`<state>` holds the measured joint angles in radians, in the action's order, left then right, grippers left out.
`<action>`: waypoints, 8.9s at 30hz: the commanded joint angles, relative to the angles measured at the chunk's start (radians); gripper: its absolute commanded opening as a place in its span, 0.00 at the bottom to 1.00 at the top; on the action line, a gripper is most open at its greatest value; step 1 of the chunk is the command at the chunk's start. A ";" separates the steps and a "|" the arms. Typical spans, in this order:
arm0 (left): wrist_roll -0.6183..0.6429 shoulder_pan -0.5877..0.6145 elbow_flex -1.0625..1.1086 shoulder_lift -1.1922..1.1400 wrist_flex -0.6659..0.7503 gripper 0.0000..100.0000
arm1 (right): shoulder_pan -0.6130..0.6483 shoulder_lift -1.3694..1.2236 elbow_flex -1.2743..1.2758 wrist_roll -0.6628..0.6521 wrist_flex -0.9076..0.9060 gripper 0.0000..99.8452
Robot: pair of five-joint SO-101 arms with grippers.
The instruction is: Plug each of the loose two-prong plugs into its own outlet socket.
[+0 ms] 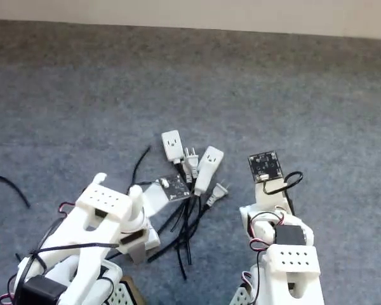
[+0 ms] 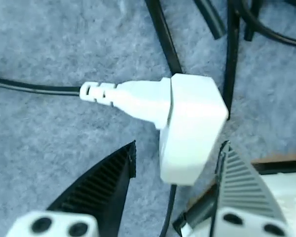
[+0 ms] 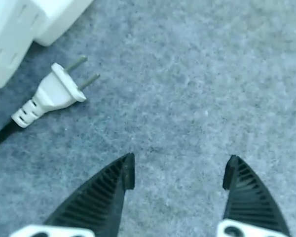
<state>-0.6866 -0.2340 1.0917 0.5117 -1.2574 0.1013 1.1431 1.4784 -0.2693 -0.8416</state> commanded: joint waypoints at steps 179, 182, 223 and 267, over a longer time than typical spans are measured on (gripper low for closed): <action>-0.284 0.259 -0.983 -0.504 -0.531 0.02 | 0.076 0.016 0.070 -0.011 0.081 0.28; -0.468 0.248 -0.704 -0.341 -0.528 0.03 | 0.076 0.016 0.070 -0.011 0.081 0.28; -0.043 0.154 -0.463 -0.222 -0.107 0.26 | 0.076 0.016 0.071 -0.011 0.081 0.28; -0.285 0.518 -0.493 -0.002 -0.350 0.26 | 0.114 0.016 0.071 -0.011 0.081 0.28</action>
<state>-1.0211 0.3705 0.5577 0.3859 -1.5888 0.2041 1.1446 1.5520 -0.2723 -0.7772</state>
